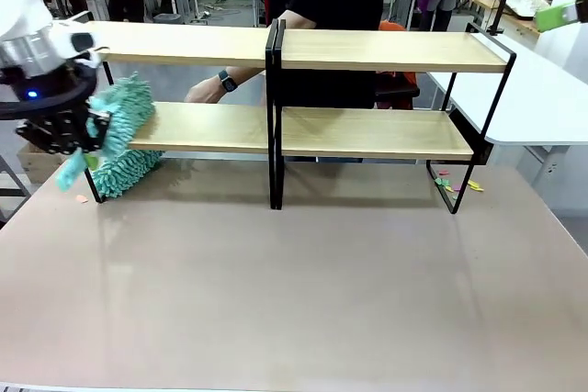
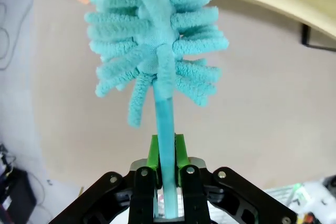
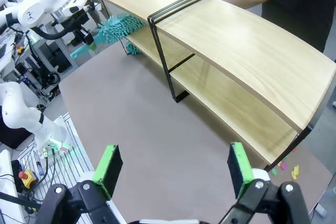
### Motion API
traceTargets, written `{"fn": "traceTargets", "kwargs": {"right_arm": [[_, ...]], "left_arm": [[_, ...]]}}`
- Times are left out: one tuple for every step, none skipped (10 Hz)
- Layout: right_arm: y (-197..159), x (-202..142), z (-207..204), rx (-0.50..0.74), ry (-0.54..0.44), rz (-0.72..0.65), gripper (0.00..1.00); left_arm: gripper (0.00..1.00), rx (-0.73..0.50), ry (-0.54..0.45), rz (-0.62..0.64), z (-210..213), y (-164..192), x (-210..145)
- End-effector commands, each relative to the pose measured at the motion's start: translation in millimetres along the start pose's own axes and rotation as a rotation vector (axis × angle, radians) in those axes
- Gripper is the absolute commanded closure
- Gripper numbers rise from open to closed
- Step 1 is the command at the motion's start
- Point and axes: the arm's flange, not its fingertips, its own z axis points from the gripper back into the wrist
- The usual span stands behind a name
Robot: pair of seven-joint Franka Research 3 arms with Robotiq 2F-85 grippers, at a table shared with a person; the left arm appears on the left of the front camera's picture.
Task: Clean the shelves.
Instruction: Clean another randomly selected level of the Shelf with the Duster.
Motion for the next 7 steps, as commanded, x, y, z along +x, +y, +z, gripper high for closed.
{"fn": "traceTargets", "kwargs": {"right_arm": [[0, 1, 0, 0.002, -0.004, 0.002, 0.00], [0, 1, 0, 0.002, -0.004, 0.002, 0.00], [0, 1, 0, 0.002, -0.004, 0.002, 0.00], [0, 1, 0, 0.002, -0.004, 0.002, 0.00], [0, 1, 0, 0.002, -0.004, 0.002, 0.00], [0, 1, 0, 0.002, -0.004, 0.002, 0.00], [0, 1, 0, 0.002, -0.004, 0.002, 0.00]], "left_arm": [[0.87, 0.084, -0.021, 0.118, 3, 46, -4], [0.87, 0.100, -0.066, 0.157, 14, 70, -11], [0.87, 0.072, -0.118, 0.155, 32, 85, -23], [0.87, 0.013, -0.171, 0.125, 52, 91, -38], [0.87, -0.059, -0.202, 0.060, 69, 92, -56], [0.87, -0.132, -0.190, -0.004, 79, 92, -68], [0.87, -0.178, -0.179, -0.062, 85, 92, -78]]}}
